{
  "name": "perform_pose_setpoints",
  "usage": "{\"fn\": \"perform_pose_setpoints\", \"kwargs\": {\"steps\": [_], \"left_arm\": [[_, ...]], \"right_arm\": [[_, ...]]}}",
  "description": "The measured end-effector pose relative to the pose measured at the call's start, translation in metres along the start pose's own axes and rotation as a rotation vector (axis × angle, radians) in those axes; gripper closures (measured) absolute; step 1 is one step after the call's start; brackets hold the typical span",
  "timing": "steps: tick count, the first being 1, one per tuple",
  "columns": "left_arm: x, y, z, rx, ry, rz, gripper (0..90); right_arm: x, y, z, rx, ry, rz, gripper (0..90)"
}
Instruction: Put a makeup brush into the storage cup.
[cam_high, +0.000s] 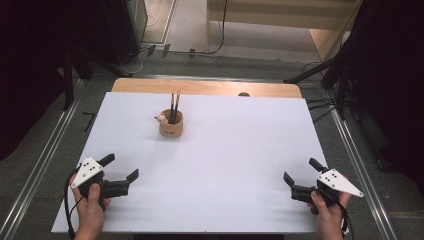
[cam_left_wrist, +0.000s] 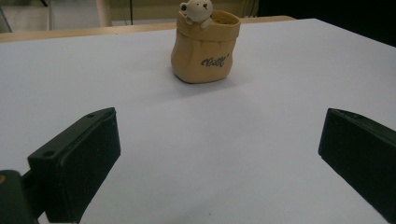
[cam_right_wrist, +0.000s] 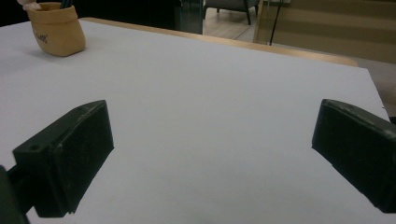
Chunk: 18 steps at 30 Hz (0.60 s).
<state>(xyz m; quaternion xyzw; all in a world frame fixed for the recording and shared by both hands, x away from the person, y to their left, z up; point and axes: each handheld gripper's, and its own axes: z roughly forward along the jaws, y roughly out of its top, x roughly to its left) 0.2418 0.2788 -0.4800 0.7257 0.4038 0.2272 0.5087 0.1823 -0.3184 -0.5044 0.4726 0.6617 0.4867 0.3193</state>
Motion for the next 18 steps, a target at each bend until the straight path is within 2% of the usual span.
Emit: {"fn": "perform_pose_setpoints", "kwargs": {"steps": [13,18], "left_arm": [[0.003,-0.008,-0.018,0.002,0.02,-0.004,0.0],[0.004,-0.01,-0.024,0.003,0.011,-0.007,0.0]], "right_arm": [[0.002,-0.001,0.002,0.008,-0.006,-0.004,0.0],[0.002,-0.002,0.001,0.013,-0.016,-0.006,0.0]]}}
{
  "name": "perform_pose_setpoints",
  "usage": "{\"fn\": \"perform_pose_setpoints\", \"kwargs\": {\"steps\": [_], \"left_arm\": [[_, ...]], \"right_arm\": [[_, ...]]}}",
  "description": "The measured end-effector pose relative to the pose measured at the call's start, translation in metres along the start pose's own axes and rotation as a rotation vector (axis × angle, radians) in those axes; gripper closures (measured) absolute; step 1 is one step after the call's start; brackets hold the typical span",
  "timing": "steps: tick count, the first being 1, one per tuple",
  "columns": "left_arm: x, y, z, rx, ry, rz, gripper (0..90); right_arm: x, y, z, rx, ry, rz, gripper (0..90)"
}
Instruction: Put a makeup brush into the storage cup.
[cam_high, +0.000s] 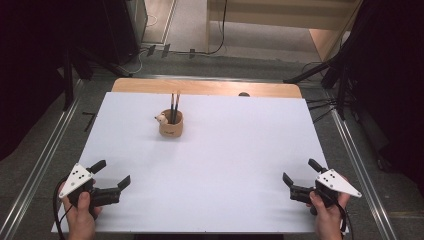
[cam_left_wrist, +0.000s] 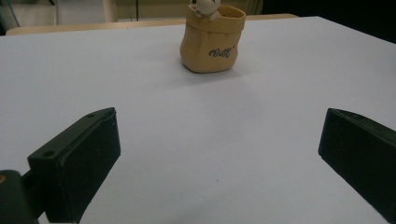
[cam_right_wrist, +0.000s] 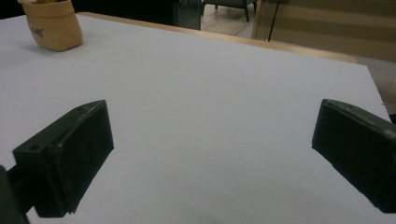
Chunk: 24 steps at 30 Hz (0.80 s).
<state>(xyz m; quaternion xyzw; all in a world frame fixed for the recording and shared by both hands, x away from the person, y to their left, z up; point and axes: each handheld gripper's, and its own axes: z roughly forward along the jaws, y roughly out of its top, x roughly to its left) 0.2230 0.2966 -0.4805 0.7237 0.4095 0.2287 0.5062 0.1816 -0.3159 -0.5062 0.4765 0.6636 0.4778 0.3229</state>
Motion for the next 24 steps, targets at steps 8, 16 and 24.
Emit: {"fn": "perform_pose_setpoints", "kwargs": {"steps": [8,16,24], "left_arm": [[0.003,-0.0026,-0.0069,0.003,0.017,0.007,0.0],[0.0066,-0.004,-0.0072,0.004,0.012,-0.004,0.0],[0.0069,-0.0043,-0.006,0.008,0.008,-0.009,0.0]], "right_arm": [[0.0007,-0.0025,-0.0024,0.007,-0.012,-0.006,0.0],[0.0001,-0.0033,-0.0034,0.007,-0.02,0.004,0.0],[0.0006,-0.0043,-0.0016,0.011,-0.017,0.008,0.0]]}}
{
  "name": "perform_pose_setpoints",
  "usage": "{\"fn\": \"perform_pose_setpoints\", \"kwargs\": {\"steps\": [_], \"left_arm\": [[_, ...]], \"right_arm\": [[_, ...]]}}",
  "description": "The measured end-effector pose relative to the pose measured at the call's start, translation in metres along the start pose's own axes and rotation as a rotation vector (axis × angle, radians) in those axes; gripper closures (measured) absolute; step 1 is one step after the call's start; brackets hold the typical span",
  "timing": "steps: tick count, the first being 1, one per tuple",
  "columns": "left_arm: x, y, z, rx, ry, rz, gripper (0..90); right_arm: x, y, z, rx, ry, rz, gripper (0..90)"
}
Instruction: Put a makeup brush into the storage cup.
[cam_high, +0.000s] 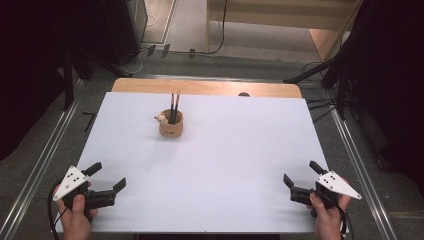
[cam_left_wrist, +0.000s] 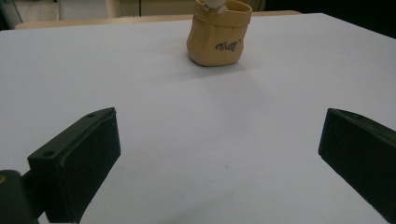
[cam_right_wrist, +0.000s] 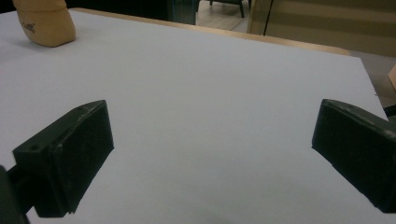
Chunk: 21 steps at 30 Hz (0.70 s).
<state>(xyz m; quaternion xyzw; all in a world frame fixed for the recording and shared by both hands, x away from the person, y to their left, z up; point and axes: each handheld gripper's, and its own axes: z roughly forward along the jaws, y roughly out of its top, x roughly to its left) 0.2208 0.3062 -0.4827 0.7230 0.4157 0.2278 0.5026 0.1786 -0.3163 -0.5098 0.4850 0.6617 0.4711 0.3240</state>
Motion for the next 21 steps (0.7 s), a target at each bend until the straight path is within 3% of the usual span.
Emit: {"fn": "perform_pose_setpoints", "kwargs": {"steps": [21], "left_arm": [[0.0009,-0.0001,0.0018,0.006,-0.007,-0.011,0.0]], "right_arm": [[0.0037,0.0006,0.0029,0.007,-0.002,0.0,0.0]]}}
